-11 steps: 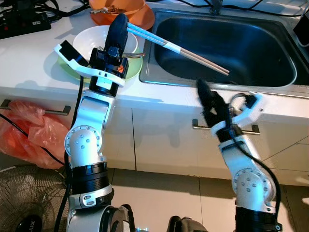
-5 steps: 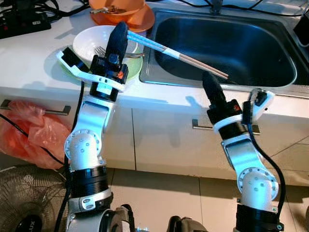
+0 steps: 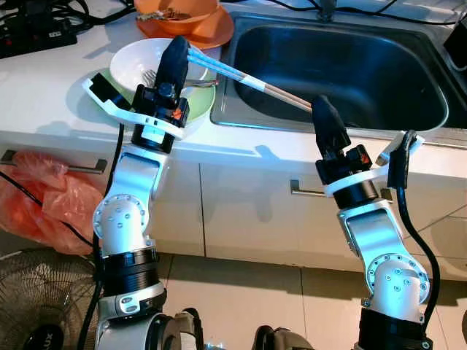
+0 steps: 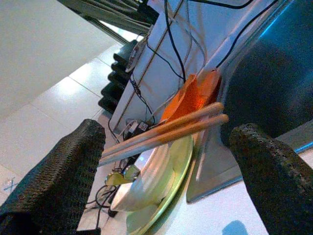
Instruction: Kitchen organization
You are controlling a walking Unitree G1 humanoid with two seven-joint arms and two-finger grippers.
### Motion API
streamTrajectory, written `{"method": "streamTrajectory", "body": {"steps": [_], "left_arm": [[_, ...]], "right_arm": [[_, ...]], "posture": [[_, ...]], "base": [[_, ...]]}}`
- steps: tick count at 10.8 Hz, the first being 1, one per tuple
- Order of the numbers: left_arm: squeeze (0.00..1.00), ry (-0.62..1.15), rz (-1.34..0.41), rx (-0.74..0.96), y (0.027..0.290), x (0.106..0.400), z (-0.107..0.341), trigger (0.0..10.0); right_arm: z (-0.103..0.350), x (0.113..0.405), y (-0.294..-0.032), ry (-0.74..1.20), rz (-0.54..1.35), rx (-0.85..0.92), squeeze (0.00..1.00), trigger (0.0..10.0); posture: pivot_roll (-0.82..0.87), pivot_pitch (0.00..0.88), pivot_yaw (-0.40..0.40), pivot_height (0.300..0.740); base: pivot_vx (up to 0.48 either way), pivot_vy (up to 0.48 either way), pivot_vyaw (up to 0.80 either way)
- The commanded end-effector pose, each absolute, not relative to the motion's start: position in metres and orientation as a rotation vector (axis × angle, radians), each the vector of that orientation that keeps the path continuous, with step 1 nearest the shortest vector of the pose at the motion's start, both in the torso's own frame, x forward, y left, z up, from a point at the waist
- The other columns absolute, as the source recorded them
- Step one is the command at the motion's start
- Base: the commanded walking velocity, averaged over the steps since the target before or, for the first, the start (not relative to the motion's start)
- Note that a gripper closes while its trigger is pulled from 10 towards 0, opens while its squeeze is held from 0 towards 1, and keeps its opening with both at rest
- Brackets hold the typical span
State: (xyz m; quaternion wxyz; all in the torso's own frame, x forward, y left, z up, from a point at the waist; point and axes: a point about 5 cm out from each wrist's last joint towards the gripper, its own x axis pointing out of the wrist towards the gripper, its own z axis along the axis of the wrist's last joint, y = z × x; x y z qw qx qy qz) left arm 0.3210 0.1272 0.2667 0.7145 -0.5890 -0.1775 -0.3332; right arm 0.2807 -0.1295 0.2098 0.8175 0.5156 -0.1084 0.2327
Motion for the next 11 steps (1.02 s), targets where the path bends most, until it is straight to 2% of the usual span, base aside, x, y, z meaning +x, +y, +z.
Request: {"method": "streamTrajectory", "body": {"steps": [1, 4, 11], "left_arm": [[0.00, -0.396, -0.773, -1.309, 0.128, 0.320, 0.270, 10.0], [0.00, -0.366, -0.794, -1.326, 0.123, 0.325, 0.261, 10.0], [0.00, -0.309, -0.828, -1.375, 0.131, 0.329, 0.237, 10.0]], "right_arm": [[0.206, 0.278, -0.131, -0.238, 0.464, 1.138, 0.00, 10.0], [0.201, 0.284, -0.144, -0.252, 0.340, 1.155, 0.00, 10.0], [0.207, 0.284, -0.144, -0.292, 0.365, 1.243, 0.00, 10.0]], "posture": [[0.08, 0.170, -0.045, 0.740], [0.08, 0.175, -0.046, 0.740], [0.08, 0.182, -0.047, 0.740]], "base": [[0.000, 0.000, 0.00], [0.000, 0.000, 0.00], [0.000, 0.000, 0.00]]}}
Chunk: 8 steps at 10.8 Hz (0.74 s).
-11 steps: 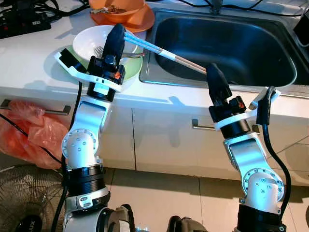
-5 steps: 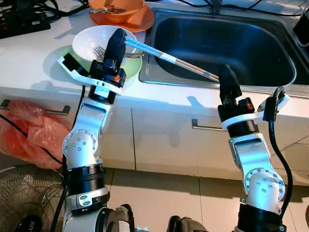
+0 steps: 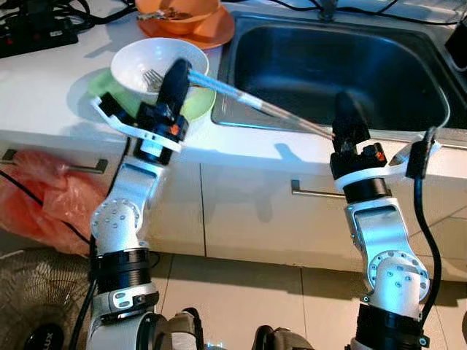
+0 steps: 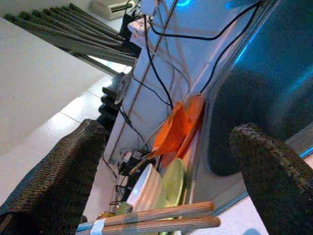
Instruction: Kitchen organization
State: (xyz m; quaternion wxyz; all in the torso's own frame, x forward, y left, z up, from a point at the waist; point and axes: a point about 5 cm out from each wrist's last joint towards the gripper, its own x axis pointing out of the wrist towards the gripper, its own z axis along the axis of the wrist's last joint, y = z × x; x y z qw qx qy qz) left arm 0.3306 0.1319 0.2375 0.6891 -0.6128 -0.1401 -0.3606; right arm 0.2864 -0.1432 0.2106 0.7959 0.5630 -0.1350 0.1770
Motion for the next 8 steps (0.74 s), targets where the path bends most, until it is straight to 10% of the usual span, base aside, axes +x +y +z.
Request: {"method": "streamTrajectory", "body": {"steps": [1, 8], "left_arm": [[0.00, -0.305, -0.835, -1.382, 0.129, 0.330, 0.237, 10.0], [0.00, -0.322, -0.878, -1.428, 0.136, 0.338, 0.248, 10.0]], "right_arm": [[0.208, 0.284, -0.143, -0.295, 0.373, 1.245, 0.00, 10.0], [0.211, 0.283, -0.139, -0.285, 0.409, 1.230, 0.00, 10.0]], "posture": [[0.08, 0.182, -0.047, 0.740], [0.08, 0.179, -0.047, 0.740]], "base": [[0.000, 0.000, 0.00], [0.000, 0.000, 0.00]]}}
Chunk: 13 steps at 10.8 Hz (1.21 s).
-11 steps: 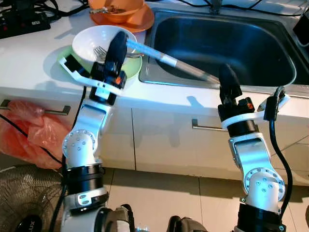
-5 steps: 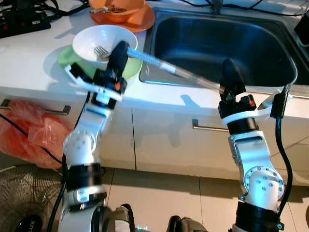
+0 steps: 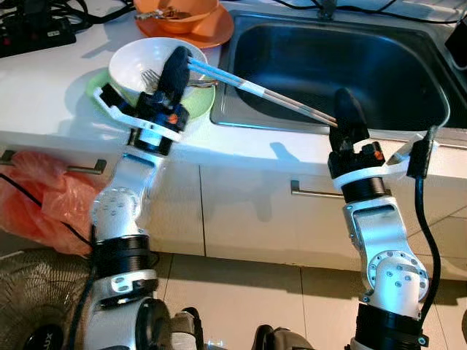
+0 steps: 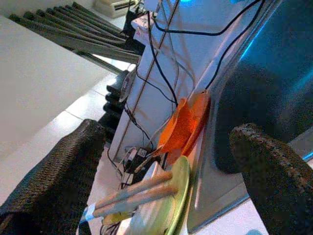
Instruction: Kitchen organization
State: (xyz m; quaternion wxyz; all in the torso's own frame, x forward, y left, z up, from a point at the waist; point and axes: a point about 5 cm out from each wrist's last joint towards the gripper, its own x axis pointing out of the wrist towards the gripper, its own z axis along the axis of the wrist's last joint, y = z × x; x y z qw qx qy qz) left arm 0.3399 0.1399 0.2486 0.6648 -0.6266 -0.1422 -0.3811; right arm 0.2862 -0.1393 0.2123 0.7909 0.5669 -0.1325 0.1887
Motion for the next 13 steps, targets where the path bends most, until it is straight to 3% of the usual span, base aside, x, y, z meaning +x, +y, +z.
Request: {"method": "streamTrajectory", "body": {"steps": [1, 4, 8, 12, 13], "left_arm": [[0.00, -0.312, -0.882, -1.432, 0.143, 0.339, 0.246, 10.0], [0.00, -0.300, -0.895, -1.438, 0.144, 0.343, 0.247, 10.0], [0.00, -0.263, -0.948, -1.456, 0.118, 0.342, 0.247, 10.0], [0.00, -0.241, -0.952, -1.471, 0.125, 0.352, 0.247, 10.0], [0.00, -0.240, -0.963, -1.468, 0.123, 0.349, 0.249, 10.0]], "right_arm": [[0.212, 0.283, -0.137, -0.287, 0.419, 1.231, 0.00, 10.0], [0.216, 0.282, -0.134, -0.294, 0.453, 1.230, 0.00, 10.0], [0.219, 0.280, -0.128, -0.284, 0.507, 1.227, 0.00, 10.0], [0.218, 0.280, -0.128, -0.283, 0.508, 1.230, 0.00, 10.0], [0.218, 0.279, -0.127, -0.283, 0.508, 1.234, 0.00, 4.0]], "posture": [[0.08, 0.182, -0.046, 0.740], [0.08, 0.188, -0.043, 0.740], [0.08, 0.193, -0.041, 0.740], [0.08, 0.186, -0.042, 0.740], [0.08, 0.184, -0.042, 0.740]], "base": [[0.000, 0.000, 0.00], [0.000, 0.000, 0.00], [0.000, 0.000, 0.00], [0.000, 0.000, 0.00], [0.000, 0.000, 0.00]]}}
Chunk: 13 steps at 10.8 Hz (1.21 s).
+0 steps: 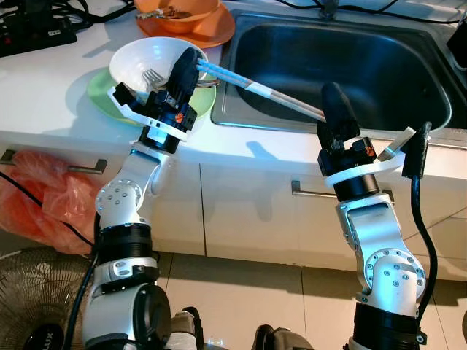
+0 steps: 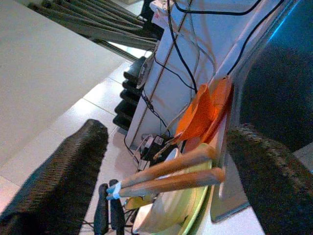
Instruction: Kitchen organization
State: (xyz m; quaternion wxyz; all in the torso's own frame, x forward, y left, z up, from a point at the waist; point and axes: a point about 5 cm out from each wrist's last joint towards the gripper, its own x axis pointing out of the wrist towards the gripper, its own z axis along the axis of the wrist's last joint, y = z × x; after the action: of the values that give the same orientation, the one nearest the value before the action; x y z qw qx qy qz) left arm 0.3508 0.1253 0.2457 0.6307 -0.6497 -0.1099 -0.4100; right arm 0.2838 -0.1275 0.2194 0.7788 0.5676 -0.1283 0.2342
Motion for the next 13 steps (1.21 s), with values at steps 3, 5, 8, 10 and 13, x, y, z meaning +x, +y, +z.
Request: {"method": "streamTrajectory", "body": {"steps": [3, 5, 8, 10, 13], "left_arm": [[0.00, -0.238, -0.970, -1.469, 0.121, 0.348, 0.250, 10.0], [0.00, -0.233, -0.989, -1.465, 0.128, 0.343, 0.250, 10.0], [0.00, -0.233, -1.020, -1.461, 0.122, 0.331, 0.254, 10.0], [0.00, -0.224, -1.018, -1.467, 0.119, 0.331, 0.254, 10.0], [0.00, -0.217, -0.992, -1.469, 0.127, 0.335, 0.253, 10.0]], "right_arm": [[0.218, 0.279, -0.128, -0.284, 0.509, 1.236, 0.00, 0.0], [0.218, 0.278, -0.128, -0.293, 0.514, 1.242, 0.00, 0.0], [0.219, 0.278, -0.127, -0.298, 0.518, 1.241, 0.00, 0.0], [0.221, 0.277, -0.127, -0.304, 0.530, 1.237, 0.00, 0.0], [0.221, 0.277, -0.127, -0.304, 0.531, 1.237, 0.00, 0.0]], "posture": [[0.08, 0.184, -0.041, 0.740], [0.08, 0.177, -0.041, 0.740], [0.08, 0.175, -0.041, 0.740], [0.08, 0.176, -0.042, 0.740], [0.08, 0.182, -0.045, 0.740]], "base": [[0.000, 0.000, 0.00], [0.000, 0.000, 0.00], [0.000, 0.000, 0.00], [0.000, 0.000, 0.00], [0.000, 0.000, 0.00]]}}
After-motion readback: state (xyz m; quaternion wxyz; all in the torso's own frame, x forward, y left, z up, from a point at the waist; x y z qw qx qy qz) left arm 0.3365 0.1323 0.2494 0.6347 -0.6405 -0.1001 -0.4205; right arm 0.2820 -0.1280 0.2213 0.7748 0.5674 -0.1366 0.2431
